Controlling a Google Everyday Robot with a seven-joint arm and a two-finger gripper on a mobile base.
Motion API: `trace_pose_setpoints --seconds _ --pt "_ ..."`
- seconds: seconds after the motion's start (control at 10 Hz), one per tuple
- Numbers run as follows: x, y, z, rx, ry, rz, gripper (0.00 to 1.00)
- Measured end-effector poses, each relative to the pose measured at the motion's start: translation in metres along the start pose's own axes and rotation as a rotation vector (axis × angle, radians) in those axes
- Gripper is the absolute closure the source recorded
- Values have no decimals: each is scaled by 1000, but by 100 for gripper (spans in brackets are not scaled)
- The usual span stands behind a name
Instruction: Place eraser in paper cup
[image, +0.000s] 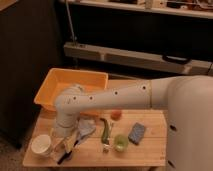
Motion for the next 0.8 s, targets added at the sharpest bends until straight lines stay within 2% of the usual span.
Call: trace_pose_setpoints --seconds 0.2,0.3,0.4,0.5,0.6,0.8 --pt "0 -2 6 -15 -10 -16 65" --pt "-1 -4 8 -23 -14 -28 73" --pt "-5 -7 10 -39 -19 -50 87" --pt "-6 -8 10 -47 -22 -60 94" --pt "-7 -7 10 -55 -24 -66 99" --pt "-12 1 9 -79 -32 -75 100"
